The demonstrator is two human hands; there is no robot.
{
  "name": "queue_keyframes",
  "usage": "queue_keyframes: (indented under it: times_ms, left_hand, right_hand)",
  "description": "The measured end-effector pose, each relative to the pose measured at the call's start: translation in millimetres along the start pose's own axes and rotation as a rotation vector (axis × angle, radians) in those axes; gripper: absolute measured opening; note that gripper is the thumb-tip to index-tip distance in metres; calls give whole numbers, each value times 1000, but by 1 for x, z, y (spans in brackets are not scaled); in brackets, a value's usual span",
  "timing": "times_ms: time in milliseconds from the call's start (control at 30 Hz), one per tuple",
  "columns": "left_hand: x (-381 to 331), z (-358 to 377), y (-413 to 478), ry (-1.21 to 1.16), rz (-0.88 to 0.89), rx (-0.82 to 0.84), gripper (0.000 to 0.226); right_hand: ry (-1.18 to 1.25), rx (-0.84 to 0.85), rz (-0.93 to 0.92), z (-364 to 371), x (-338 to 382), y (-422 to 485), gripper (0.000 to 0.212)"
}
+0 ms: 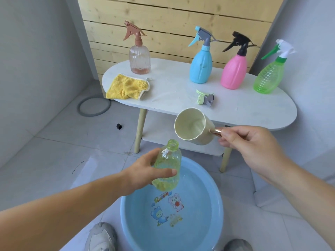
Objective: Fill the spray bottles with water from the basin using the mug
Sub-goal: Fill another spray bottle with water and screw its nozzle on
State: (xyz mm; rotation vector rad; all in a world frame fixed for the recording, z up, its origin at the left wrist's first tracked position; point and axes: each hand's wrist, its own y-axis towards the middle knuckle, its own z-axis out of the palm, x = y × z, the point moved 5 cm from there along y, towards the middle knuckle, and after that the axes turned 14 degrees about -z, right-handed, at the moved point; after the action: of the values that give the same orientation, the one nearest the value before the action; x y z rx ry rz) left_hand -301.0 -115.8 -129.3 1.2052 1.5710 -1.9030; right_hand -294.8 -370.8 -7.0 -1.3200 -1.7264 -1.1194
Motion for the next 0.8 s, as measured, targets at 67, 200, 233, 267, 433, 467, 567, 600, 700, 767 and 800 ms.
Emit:
queue_keyframes:
  times_ms: [67, 200, 233, 267, 433, 467, 567, 600, 700, 767, 800]
  left_hand:
    - [-1, 0, 0, 6, 6, -9, 62]
    - [-2, 0, 3, 10, 16, -32, 62]
    - [-2, 0, 4, 10, 18, -33, 61]
    - [-2, 0, 5, 9, 19, -34, 61]
    - [-2, 2, 6, 15, 22, -30, 63]
    - [-3, 2, 6, 12, 22, -29, 63]
    - [-4, 4, 6, 15, 22, -23, 63]
    - [-4, 4, 6, 17, 21, -22, 62]
    - [-4, 4, 6, 13, 16, -20, 63]
    - [-3, 4, 6, 17, 14, -20, 63]
    - [-4, 4, 6, 20, 14, -21, 63]
  right_hand:
    - [-9, -4, -31, -1, 4, 0, 17]
    - [-12, 1, -83, -1, 12, -1, 14]
    - [-16, 2, -93, -2, 13, -1, 14]
    - [-18, 2, -103, -2, 14, -1, 14]
    - [-46, 9, -136, -1, 17, -1, 13]
    - [-45, 8, -145, 0, 17, -1, 13]
    - [-36, 6, -167, 1, 18, -2, 13]
    - [-44, 7, -177, 2, 18, -1, 12]
    - [-72, -1, -204, 2, 19, -1, 10]
    - [-79, -5, -215, 2, 19, 0, 10]
    - [-79, -4, -219, 2, 19, 0, 10]
